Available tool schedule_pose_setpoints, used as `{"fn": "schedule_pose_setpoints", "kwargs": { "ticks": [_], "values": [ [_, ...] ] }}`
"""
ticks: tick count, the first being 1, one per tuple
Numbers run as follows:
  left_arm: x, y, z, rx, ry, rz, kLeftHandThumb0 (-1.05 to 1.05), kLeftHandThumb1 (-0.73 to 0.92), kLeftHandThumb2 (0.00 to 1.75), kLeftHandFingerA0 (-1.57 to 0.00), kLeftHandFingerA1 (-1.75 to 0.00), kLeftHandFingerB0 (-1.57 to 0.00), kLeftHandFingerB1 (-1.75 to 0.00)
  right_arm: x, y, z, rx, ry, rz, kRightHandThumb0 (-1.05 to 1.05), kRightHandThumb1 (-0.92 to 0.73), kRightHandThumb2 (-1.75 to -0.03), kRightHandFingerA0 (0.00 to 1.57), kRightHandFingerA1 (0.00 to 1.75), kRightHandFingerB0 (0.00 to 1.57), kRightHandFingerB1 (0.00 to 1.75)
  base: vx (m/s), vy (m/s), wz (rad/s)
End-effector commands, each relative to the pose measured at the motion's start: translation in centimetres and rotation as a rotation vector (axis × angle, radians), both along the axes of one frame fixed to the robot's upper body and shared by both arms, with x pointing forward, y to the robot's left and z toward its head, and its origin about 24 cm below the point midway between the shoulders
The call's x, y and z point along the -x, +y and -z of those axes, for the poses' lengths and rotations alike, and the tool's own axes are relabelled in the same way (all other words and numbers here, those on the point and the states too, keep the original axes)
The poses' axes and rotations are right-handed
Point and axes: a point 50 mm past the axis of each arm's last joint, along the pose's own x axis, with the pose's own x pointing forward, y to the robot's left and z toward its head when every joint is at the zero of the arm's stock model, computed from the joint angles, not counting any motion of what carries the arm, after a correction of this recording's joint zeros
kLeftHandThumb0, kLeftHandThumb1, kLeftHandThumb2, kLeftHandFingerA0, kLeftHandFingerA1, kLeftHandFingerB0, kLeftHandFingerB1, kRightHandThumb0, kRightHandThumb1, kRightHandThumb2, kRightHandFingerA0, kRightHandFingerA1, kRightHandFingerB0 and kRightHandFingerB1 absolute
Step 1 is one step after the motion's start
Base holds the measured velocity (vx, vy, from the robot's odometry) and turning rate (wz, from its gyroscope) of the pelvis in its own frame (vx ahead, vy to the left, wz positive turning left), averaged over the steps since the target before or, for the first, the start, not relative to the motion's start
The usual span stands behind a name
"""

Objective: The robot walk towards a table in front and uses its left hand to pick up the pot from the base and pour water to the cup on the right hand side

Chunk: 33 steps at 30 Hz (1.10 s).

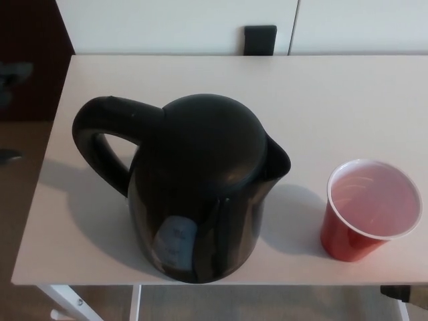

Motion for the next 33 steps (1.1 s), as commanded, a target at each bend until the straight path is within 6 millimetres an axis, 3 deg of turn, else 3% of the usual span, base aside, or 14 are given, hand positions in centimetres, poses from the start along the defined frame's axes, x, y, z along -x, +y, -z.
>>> {"fn": "schedule_pose_setpoints", "kwargs": {
  "ticks": [1,9,10,11,17,18,19,22,24,25,30,31,32,33],
  "values": [
    [4.0,4.2,0.4,0.045,-0.012,-0.054,-0.72,0.41,0.8,0.0,-0.06,0.0,0.0,0.7,-0.9,0.0,0.018,-0.03,0.012,-0.22,-0.65,-0.73,0.49,0.75,0.41,0.64,0.0,0.0,0.0],
    [12.6,9.3,6.5,0.318,-0.071,-0.461,-0.67,0.46,0.83,0.0,-0.21,0.0,-0.17,3.5,-1.9,1.3,0.034,0.013,0.094,-0.21,-0.65,-0.75,0.4,0.66,0.37,0.55,0.0,0.0,0.02],
    [13.9,9.5,8.1,0.344,-0.067,-0.561,-0.67,0.47,0.83,-0.02,-0.25,-0.04,-0.21,3.8,-2.1,1.4,0.035,0.017,0.102,-0.23,-0.51,-1.0,0.36,0.66,0.3,0.61,0.0,0.0,0.0],
    [14.3,9.6,8.9,0.36,-0.074,-0.618,-0.66,0.48,0.8,-0.05,-0.29,-0.03,-0.21,3.7,-2.1,1.4,0.04,0.016,0.109,-0.25,-0.68,-0.71,0.4,0.64,0.36,0.55,0.0,0.0,0.0],
    [19.5,10.1,15.9,0.407,0.035,-0.991,-0.72,0.6,0.93,0.0,-0.26,-0.08,-0.28,4.5,-1.9,1.8,0.015,-0.019,0.176,-0.22,-0.68,-0.77,0.39,0.64,0.34,0.55,0.0,0.0,0.0],
    [20.0,9.9,16.8,0.406,0.068,-1.021,-0.72,0.63,0.94,0.0,-0.25,-0.1,-0.3,4.7,-2.1,1.8,0.013,-0.023,0.185,-0.23,-0.68,-0.78,0.37,0.63,0.33,0.54,0.0,0.0,0.0],
    [20.1,9.4,18.2,0.392,0.117,-1.043,-0.68,0.64,0.94,-0.01,-0.25,-0.03,-0.31,4.2,-2.2,1.5,0.01,-0.037,0.201,-0.23,-0.54,-1.02,0.32,0.63,0.3,0.6,0.0,0.0,0.0],
    [21.0,8.4,21.1,0.353,0.284,-1.068,-0.62,0.62,0.92,0.0,-0.27,-0.06,-0.33,4.3,-2.6,1.3,0.019,-0.035,0.226,-0.22,-0.55,-1.02,0.33,0.64,0.32,0.61,0.0,0.0,0.0],
    [20.9,8.2,21.6,0.312,0.345,-1.027,-0.62,0.65,0.94,0.0,-0.24,0.0,-0.3,4.5,-2.7,1.4,0.026,-0.034,0.222,-0.21,-0.55,-1.02,0.33,0.64,0.32,0.61,0.0,0.0,0.0],
    [20.6,8.1,21.8,0.297,0.362,-1.024,-0.52,0.84,0.66,-0.07,-0.24,-0.08,-0.29,4.4,-2.7,1.4,0.023,-0.036,0.226,-0.23,-0.53,-1.02,0.32,0.64,0.32,0.62,0.0,0.0,0.0],
    [20.2,8.1,22.1,0.266,0.384,-1.023,-0.52,0.84,0.66,-0.07,-0.24,-0.08,-0.29,4.4,-2.6,1.4,0.016,-0.041,0.231,-0.23,-0.53,-1.02,0.32,0.64,0.32,0.62,0.0,0.0,0.0],
    [20.0,6.8,23.2,0.182,0.458,-0.904,-0.29,0.69,1.15,-0.01,-0.48,-0.01,-0.47,4.9,-2.8,1.7,-0.004,-0.023,0.236,-0.18,-0.55,-1.03,0.29,0.62,0.28,0.6,0.0,0.0,0.0],
    [20.0,6.7,23.3,0.172,0.466,-0.89,-0.29,0.69,1.15,-0.01,-0.48,-0.01,-0.47,5.0,-2.8,1.7,-0.007,-0.022,0.237,-0.18,-0.55,-1.03,0.29,0.62,0.28,0.6,0.0,0.0,0.0],
    [19.8,6.3,23.7,0.173,0.493,-0.879,-0.51,0.88,0.67,-0.17,-0.3,-0.21,-0.32,4.8,-2.8,1.8,0.003,-0.011,0.252,-0.18,-0.56,-1.02,0.35,0.65,0.3,0.61,0.0,0.0,0.0]
  ]
}}
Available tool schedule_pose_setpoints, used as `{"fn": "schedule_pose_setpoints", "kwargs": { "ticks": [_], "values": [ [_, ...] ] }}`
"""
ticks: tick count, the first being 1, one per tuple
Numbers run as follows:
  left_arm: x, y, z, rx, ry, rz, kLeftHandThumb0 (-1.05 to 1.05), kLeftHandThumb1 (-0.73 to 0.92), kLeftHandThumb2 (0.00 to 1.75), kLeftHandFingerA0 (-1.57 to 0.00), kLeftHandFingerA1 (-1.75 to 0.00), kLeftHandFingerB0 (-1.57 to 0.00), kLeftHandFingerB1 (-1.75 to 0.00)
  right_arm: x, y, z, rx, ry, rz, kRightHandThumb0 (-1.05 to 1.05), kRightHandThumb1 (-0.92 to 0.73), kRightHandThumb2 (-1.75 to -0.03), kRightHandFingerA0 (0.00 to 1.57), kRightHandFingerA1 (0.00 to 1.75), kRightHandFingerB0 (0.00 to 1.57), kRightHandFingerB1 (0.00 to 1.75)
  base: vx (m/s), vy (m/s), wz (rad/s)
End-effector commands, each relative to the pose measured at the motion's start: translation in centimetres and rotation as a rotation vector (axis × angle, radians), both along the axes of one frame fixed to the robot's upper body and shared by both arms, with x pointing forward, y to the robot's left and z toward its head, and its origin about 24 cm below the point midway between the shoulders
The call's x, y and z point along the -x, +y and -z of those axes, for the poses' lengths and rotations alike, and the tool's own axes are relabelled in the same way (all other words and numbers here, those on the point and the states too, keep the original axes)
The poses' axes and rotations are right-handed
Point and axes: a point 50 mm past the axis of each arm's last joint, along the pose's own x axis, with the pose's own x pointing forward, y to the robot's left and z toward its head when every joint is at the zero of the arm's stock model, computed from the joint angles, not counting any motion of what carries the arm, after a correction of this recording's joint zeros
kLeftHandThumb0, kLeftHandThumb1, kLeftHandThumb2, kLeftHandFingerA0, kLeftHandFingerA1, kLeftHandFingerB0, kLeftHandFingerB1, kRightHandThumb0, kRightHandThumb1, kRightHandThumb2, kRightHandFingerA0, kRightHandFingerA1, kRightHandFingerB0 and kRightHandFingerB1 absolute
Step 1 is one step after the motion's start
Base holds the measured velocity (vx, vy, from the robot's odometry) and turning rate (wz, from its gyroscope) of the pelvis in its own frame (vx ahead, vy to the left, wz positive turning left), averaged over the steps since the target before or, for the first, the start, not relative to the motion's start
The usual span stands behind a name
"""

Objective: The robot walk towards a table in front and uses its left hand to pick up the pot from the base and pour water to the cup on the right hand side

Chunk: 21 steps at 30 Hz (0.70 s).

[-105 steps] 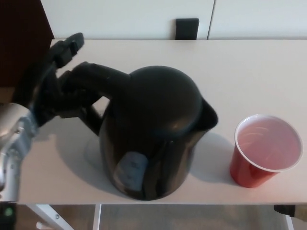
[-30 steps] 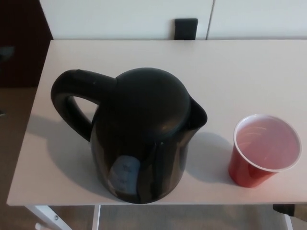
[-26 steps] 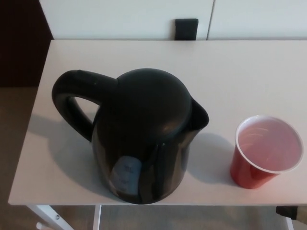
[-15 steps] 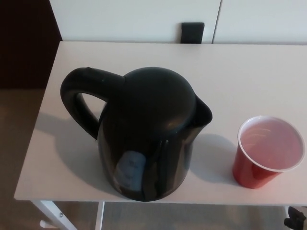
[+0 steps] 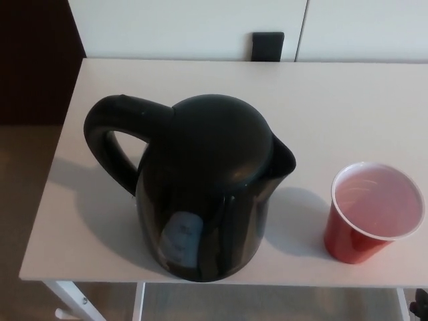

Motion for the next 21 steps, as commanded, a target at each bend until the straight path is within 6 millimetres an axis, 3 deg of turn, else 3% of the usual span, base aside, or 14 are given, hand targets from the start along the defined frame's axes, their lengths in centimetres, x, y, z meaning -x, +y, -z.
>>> {"fn": "schedule_pose_setpoints", "kwargs": {
  "ticks": [1,3,4,5,10,11,14,15,18,21],
  "values": [
    [-0.5,-0.8,0.9,-0.117,0.093,0.152,-0.29,0.68,1.15,0.0,-0.48,0.0,-0.47,0.8,-0.5,0.4,0.002,0.01,0.065,-0.18,-0.72,-0.73,0.39,0.65,0.37,0.57,0.0,0.0,0.0],
    [-0.4,-0.9,1.0,-0.134,0.114,0.179,-0.29,0.68,1.15,0.0,-0.48,0.0,-0.47,0.9,-0.4,0.4,0.002,0.012,0.069,-0.18,-0.72,-0.73,0.39,0.65,0.37,0.57,0.0,0.0,0.0],
    [-0.9,-1.1,1.1,-0.118,0.112,0.192,-0.28,0.61,1.12,-0.07,-0.5,-0.07,-0.49,0.6,-0.7,0.2,0.01,0.003,0.063,-0.25,-0.54,-1.02,0.34,0.65,0.31,0.61,0.0,0.0,0.0],
    [-1.7,-1.5,1.2,-0.099,0.115,0.217,-0.55,0.88,0.66,-0.18,-0.31,-0.22,-0.31,0.2,-1.1,-0.3,0.021,-0.012,0.054,-0.26,-0.54,-1.02,0.33,0.64,0.3,0.61,0.0,0.0,0.0],
    [-1.9,-1.2,1.0,-0.112,0.127,0.224,-0.55,0.88,0.66,-0.18,-0.31,-0.22,-0.31,0.0,-0.8,-0.2,0.017,-0.015,0.052,-0.26,-0.54,-1.02,0.33,0.64,0.3,0.61,0.0,0.0,0.0],
    [-2.9,-1.1,0.7,-0.13,0.128,0.218,-0.3,0.66,1.15,-0.01,-0.49,0.0,-0.47,-0.1,-0.9,-0.3,0.022,-0.014,0.049,-0.22,-0.5,-1.0,0.34,0.64,0.33,0.62,0.0,0.0,0.0],
    [-3.0,-1.1,0.7,-0.133,0.129,0.217,-0.3,0.66,1.15,-0.01,-0.49,0.0,-0.47,-0.1,-0.9,-0.3,0.022,-0.014,0.049,-0.22,-0.5,-1.0,0.34,0.64,0.33,0.62,0.0,0.0,0.0],
    [-3.9,-1.3,0.5,-0.112,0.093,0.179,-0.6,0.71,0.99,0.0,-0.37,0.0,-0.3,0.1,-1.0,-0.2,0.013,-0.013,0.056,-0.23,-0.65,-0.75,0.39,0.67,0.41,0.61,0.0,0.0,0.0],
    [-6.5,-2.2,0.2,-0.046,-0.02,0.041,-0.58,0.69,0.98,-0.01,-0.37,0.0,-0.27,0.1,-1.0,-0.2,-0.008,-0.013,0.071,-0.19,-0.66,-0.76,0.39,0.65,0.4,0.58,0.0,0.0,0.0],
    [-7.2,-2.8,0.4,-0.076,-0.055,0.013,-0.56,0.66,0.96,0.0,-0.4,0.0,-0.34,0.2,-1.0,-0.1,-0.013,-0.014,0.071,-0.19,-0.67,-0.77,0.38,0.62,0.41,0.6,0.0,0.0,0.0]
  ]
}}
